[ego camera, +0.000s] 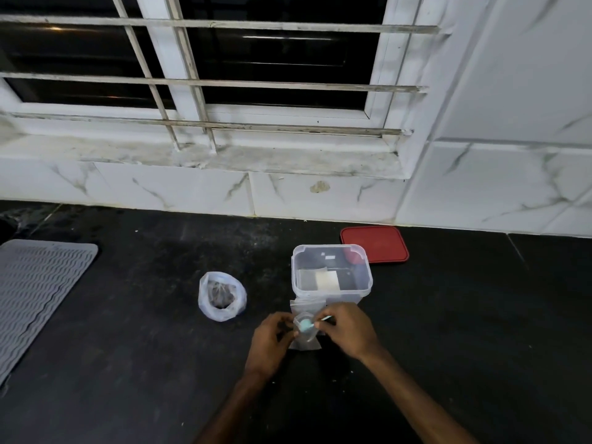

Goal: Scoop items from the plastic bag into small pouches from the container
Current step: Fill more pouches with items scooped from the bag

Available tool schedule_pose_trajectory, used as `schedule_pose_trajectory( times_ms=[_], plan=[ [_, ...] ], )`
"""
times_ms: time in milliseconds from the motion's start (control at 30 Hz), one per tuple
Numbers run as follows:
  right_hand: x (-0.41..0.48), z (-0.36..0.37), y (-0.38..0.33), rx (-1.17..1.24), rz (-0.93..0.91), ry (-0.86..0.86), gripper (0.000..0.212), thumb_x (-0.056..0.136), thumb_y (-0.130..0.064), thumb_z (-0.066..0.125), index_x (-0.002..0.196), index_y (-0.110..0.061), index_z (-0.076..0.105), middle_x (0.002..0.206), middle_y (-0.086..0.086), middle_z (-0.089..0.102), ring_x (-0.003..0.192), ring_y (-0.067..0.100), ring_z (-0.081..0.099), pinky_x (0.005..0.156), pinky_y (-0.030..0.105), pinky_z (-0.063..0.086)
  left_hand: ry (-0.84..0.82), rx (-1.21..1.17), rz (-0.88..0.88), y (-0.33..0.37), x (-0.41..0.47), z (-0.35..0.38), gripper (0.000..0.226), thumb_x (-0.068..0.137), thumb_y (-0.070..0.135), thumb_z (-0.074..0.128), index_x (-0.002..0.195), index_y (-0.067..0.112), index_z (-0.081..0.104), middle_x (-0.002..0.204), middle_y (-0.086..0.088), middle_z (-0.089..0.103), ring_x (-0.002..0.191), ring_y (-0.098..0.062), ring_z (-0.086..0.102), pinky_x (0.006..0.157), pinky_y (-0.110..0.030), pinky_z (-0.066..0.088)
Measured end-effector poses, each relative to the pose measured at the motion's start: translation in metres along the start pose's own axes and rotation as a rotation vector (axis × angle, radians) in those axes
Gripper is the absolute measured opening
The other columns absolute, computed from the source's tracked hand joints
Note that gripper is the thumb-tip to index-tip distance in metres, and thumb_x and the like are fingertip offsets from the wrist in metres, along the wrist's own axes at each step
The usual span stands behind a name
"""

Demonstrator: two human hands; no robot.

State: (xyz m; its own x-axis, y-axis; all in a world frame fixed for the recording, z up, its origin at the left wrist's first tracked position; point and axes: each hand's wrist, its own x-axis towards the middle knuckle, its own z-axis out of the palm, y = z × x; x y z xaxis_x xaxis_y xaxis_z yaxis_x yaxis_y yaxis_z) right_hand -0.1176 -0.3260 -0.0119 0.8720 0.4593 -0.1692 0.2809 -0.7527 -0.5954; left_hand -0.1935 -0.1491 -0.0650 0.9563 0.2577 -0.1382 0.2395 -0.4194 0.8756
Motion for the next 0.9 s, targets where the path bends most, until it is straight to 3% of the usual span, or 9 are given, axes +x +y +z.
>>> schedule_pose_trajectory(
  times_ms=[100,233,367,500,600,700,800,900],
  plan=[
    [-0.003,0.007,-0.001,-0.008,-0.061,0.057,0.016,0.084,-0.030,0.073,0.099,-0.029,0.078,0.100,-0.015,0.074,0.090,0.000,0.064,0.074,0.016,0.048,0.048,-0.022,-0.051,-0.002,-0.004,0.003,0.031,0.080,0.003,0.072,0.089,0.032,0.066,0.092,0.004,0.072,0.084,-0.009,0.070,0.072,-0.035,0.060],
    [-0.004,0.007,0.004,0.004,-0.130,0.105,0.016,0.085,-0.023,0.072,0.100,-0.028,0.077,0.100,-0.015,0.072,0.095,0.001,0.059,0.078,0.015,0.046,0.082,-0.099,-0.104,0.007,-0.014,0.005,0.023,0.084,0.005,0.071,0.086,0.027,0.068,0.082,0.005,0.075,0.073,-0.008,0.070,0.062,-0.023,0.054],
    [-0.005,0.010,0.012,0.156,-0.092,0.092,0.014,0.083,-0.024,0.074,0.095,-0.030,0.078,0.094,-0.020,0.073,0.091,-0.003,0.064,0.078,0.018,0.051,0.105,-0.063,-0.087,0.012,-0.018,0.004,0.009,0.086,0.021,0.072,0.086,0.030,0.070,0.082,0.012,0.074,0.076,-0.001,0.070,0.070,-0.026,0.058],
    [-0.004,0.001,0.026,0.463,0.000,0.125,0.017,0.081,-0.013,0.077,0.093,-0.025,0.078,0.091,-0.018,0.074,0.090,-0.003,0.067,0.084,0.017,0.051,0.114,-0.021,-0.047,0.019,-0.019,0.001,0.006,0.087,0.026,0.071,0.088,0.031,0.069,0.085,0.014,0.073,0.079,-0.001,0.069,0.072,-0.030,0.060],
    [-0.011,-0.014,0.043,0.787,0.157,0.221,0.017,0.084,-0.007,0.073,0.097,-0.017,0.078,0.091,-0.008,0.076,0.087,0.002,0.068,0.076,0.017,0.049,0.131,-0.015,-0.018,0.024,-0.018,-0.003,0.007,0.087,0.025,0.071,0.090,0.031,0.068,0.089,0.011,0.072,0.082,-0.002,0.069,0.073,-0.031,0.060],
    [-0.019,-0.024,0.068,1.057,0.454,0.317,0.011,0.090,-0.014,0.068,0.097,-0.020,0.074,0.090,-0.004,0.074,0.081,0.010,0.061,0.068,0.029,0.044,0.131,-0.011,0.022,0.031,-0.016,-0.004,0.007,0.088,0.026,0.070,0.095,0.028,0.067,0.092,0.010,0.071,0.083,-0.003,0.068,0.072,-0.031,0.060],
    [-0.019,-0.025,0.098,1.101,0.685,0.466,0.007,0.089,-0.017,0.069,0.096,-0.019,0.071,0.085,-0.002,0.065,0.075,0.011,0.052,0.063,0.028,0.041,0.134,-0.001,0.075,0.044,-0.009,-0.003,0.009,0.088,0.024,0.069,0.096,0.028,0.066,0.091,0.009,0.069,0.081,-0.004,0.068,0.071,-0.031,0.060],
    [-0.013,-0.019,0.122,1.042,0.770,0.569,0.017,0.086,-0.012,0.072,0.102,-0.006,0.073,0.081,0.002,0.064,0.065,0.009,0.050,0.057,0.022,0.039,0.117,0.011,0.140,0.061,-0.002,0.002,0.007,0.089,0.022,0.068,0.091,0.028,0.064,0.086,0.009,0.068,0.077,-0.007,0.067,0.066,-0.031,0.059]
  ],
)
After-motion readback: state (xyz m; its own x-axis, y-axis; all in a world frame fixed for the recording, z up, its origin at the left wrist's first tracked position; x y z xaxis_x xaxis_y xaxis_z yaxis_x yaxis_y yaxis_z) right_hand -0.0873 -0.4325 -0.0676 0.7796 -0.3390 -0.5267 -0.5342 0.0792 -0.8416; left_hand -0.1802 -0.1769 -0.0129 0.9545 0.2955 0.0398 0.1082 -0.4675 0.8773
